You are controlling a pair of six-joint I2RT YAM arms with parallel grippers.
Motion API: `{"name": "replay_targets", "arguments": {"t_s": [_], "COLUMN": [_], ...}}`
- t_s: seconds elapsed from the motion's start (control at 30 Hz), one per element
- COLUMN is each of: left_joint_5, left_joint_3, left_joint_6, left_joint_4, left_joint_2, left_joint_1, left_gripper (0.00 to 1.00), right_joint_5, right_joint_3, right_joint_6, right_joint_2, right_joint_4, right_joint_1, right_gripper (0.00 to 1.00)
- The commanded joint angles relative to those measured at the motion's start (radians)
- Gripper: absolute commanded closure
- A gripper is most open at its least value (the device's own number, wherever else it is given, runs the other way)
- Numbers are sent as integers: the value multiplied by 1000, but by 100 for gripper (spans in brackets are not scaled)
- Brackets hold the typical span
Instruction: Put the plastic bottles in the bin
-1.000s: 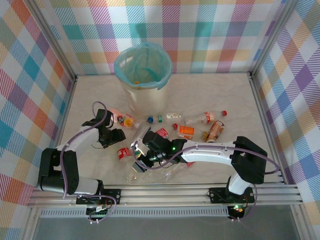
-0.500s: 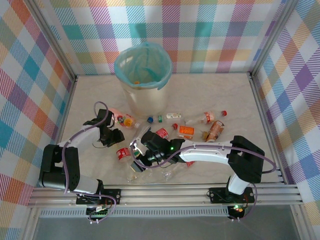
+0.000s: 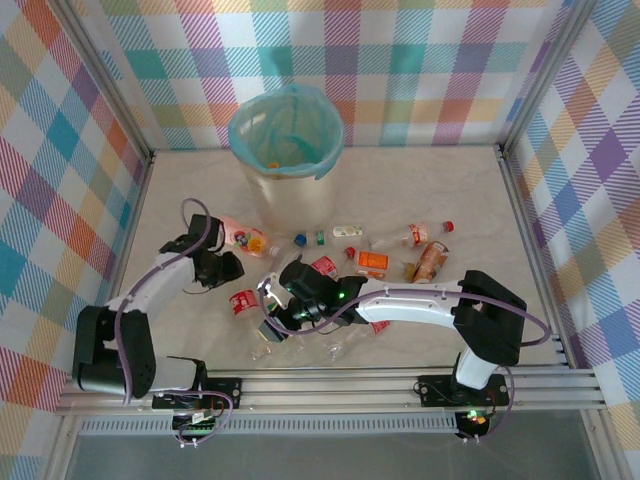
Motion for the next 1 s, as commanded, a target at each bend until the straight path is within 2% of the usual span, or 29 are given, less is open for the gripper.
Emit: {"name": "replay_targets", "arguments": {"t_s": [0.0,0.2,0.4,0.63,0.77,0.97], "left_joint_5": [-67,-202,-300,-228,-141,-71], "left_joint_3": [59,212,481,839,997,1223], "left_joint_6": [4,-24,-5,56,121,185], "left_joint_4": [-77,-238,-379,-370,-288,-189], "left_joint_2": [-100,-276,-337,-226,-145,3], "left_joint_1": [10,11,10,10,9,9], "left_gripper": [98,100,100,100,100,100], "right_joint_5": [15,39,47,29,43,39], "right_joint_3": [54,213,485,746,867,997], "right_joint_6": [-33,-110,-179,-177,-179,-159], "right_joint_2": [-32,-66,-67,-34,-4,25], "right_joint_4": [-13,-143,-336,-426,-467,-488], "right_joint_1": [5,6,-14,-102,-170,-290], "right_gripper": [43,42,40,38,38,37]}}
